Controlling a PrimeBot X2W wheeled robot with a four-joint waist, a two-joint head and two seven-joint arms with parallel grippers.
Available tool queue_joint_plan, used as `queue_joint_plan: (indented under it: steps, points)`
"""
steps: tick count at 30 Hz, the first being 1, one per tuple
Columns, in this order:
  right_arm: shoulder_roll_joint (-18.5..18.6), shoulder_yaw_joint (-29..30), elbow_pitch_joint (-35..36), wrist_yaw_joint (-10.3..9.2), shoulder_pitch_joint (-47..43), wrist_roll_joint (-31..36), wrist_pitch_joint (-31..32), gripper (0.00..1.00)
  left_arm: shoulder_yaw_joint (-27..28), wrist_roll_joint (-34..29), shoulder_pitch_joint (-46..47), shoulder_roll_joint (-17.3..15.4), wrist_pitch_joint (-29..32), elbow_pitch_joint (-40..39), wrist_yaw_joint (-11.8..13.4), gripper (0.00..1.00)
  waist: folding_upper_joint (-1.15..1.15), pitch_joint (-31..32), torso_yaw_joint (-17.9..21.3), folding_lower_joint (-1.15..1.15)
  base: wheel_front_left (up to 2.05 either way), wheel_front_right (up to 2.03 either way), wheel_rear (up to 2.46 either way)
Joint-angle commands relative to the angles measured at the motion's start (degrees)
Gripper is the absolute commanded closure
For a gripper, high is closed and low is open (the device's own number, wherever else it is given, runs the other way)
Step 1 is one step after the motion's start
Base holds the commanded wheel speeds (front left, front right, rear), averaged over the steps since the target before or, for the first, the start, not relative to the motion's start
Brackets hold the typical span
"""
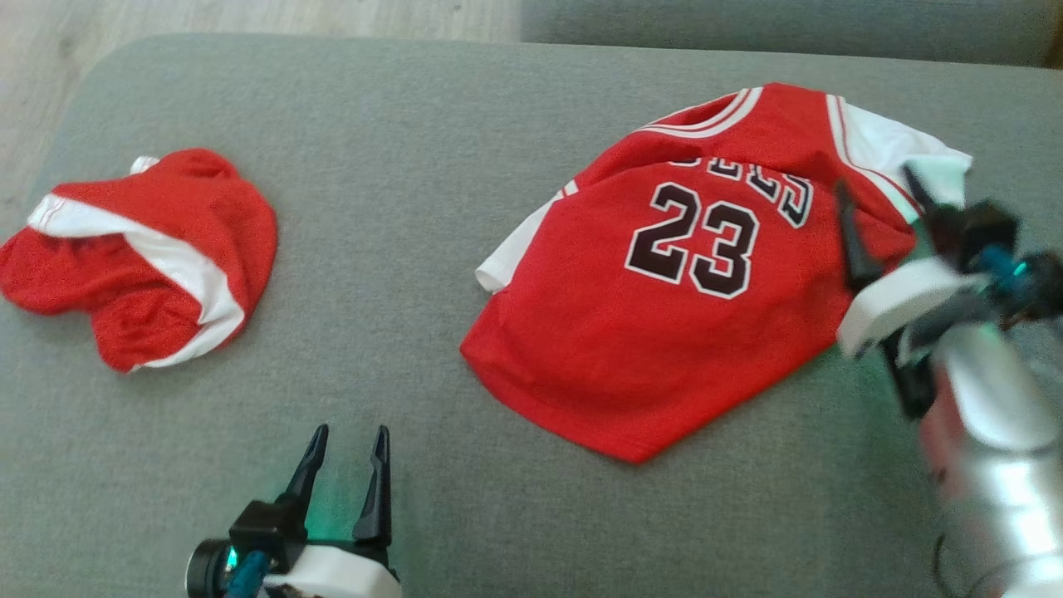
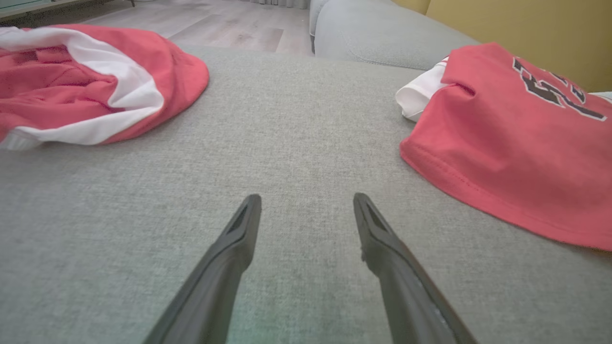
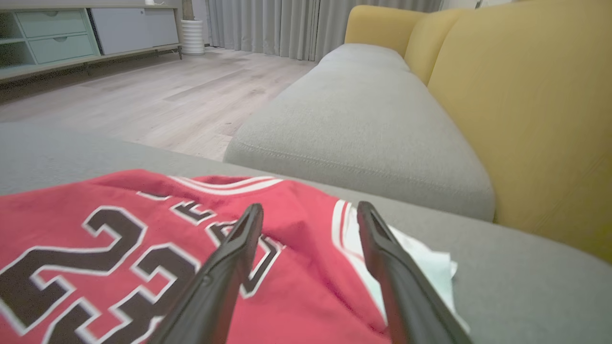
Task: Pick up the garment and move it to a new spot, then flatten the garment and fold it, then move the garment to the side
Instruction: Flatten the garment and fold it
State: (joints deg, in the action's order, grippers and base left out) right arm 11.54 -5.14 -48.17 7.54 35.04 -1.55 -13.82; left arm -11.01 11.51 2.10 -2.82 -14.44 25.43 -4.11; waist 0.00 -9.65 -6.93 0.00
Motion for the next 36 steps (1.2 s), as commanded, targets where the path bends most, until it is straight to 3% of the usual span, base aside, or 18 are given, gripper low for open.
queue_joint_plan:
  steps: [1, 10, 19, 22, 23, 26, 30, 36]
  points:
    - [-0.5, -1.1, 2.2, -0.05, -0.1, -0.3, -0.9, 0.0, 1.7, 0.1, 2.1, -0.1, -0.6, -1.8, -0.2, 0.0, 0.0, 0.3, 0.5, 0.0, 0.0, 0.0, 0.0]
    - [-5.5, -1.4, 15.2, -0.05, -13.5, -1.7, -1.2, 0.0, -1.6, 3.9, 8.6, -0.1, -0.6, -0.5, -2.5, 0.0, 0.0, -0.2, 5.6, 0.0, 0.0, 0.0, 0.0]
    - [-7.1, -3.1, 19.2, -0.05, -16.5, -1.7, -1.2, 0.0, -2.5, 5.6, 16.6, -0.2, -0.6, 9.8, -3.3, 0.0, 0.0, -3.4, 11.9, 0.0, 0.0, 0.0, 0.0]
    - [-7.3, -2.4, 19.7, -0.05, -16.9, -1.5, -1.2, 0.0, -7.2, 7.5, 16.9, -0.2, -0.6, 13.5, -3.3, 0.0, 0.0, -3.8, 13.2, 0.0, 0.0, 0.0, 0.0]
    - [-7.4, -2.2, 19.7, -0.05, -17.0, -1.5, -1.2, 0.0, -8.6, 8.4, 16.9, -0.3, -0.6, 14.5, -3.3, 0.05, 0.0, -3.7, 13.3, 0.0, 0.0, 0.0, 0.0]
    - [-7.4, -1.9, 19.5, -0.05, -17.3, -1.7, -1.2, 0.0, -11.0, 10.4, 17.7, -1.2, -0.6, 16.2, -3.4, 1.0, 0.0, -3.5, 13.4, 0.0, 0.0, 0.0, 0.0]
    - [-7.6, -1.4, 19.4, -0.05, -17.8, -1.8, -1.2, 0.0, -8.9, 9.5, 18.9, -2.7, -0.6, 13.4, -3.4, 1.0, 0.0, -2.6, 12.6, 0.0, 0.0, 0.0, 0.0]
    - [-8.1, -1.1, 19.3, -0.05, -18.9, -2.4, -1.2, 0.0, -1.6, 4.7, 20.2, -4.5, -0.6, 0.0, -2.2, 1.0, 0.0, -0.5, 10.7, 0.0, 0.0, 0.0, 0.0]
